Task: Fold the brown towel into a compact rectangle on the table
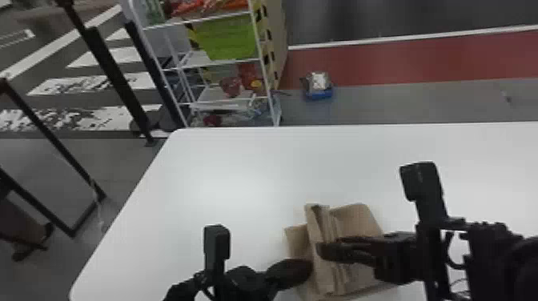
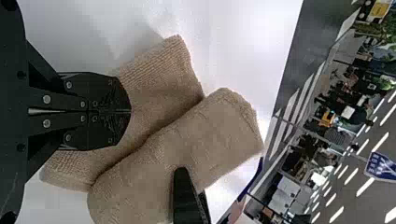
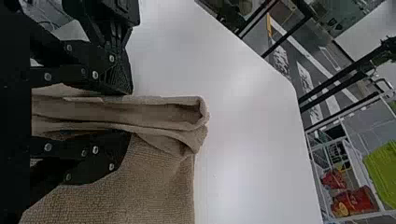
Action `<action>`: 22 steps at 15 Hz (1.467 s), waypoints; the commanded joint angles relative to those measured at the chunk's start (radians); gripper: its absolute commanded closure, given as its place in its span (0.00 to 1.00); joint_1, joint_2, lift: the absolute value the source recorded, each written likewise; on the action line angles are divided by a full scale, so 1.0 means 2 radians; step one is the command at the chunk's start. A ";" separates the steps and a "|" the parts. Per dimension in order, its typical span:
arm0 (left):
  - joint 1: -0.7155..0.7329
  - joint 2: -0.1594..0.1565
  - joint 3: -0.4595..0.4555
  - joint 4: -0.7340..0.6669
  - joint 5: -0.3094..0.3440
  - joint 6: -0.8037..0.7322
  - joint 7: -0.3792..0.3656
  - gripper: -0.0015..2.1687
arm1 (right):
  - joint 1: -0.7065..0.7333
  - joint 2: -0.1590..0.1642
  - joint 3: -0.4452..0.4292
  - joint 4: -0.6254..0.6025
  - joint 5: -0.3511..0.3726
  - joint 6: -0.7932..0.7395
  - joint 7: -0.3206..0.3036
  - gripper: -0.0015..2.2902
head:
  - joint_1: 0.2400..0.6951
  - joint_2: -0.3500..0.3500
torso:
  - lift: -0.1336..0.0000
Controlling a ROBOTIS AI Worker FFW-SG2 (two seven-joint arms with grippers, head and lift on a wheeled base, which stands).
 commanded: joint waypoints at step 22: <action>-0.007 -0.001 0.067 -0.021 0.036 0.002 0.003 0.00 | 0.163 0.000 -0.138 -0.139 -0.028 0.015 0.074 0.70 | 1.00 0.85 | 0.07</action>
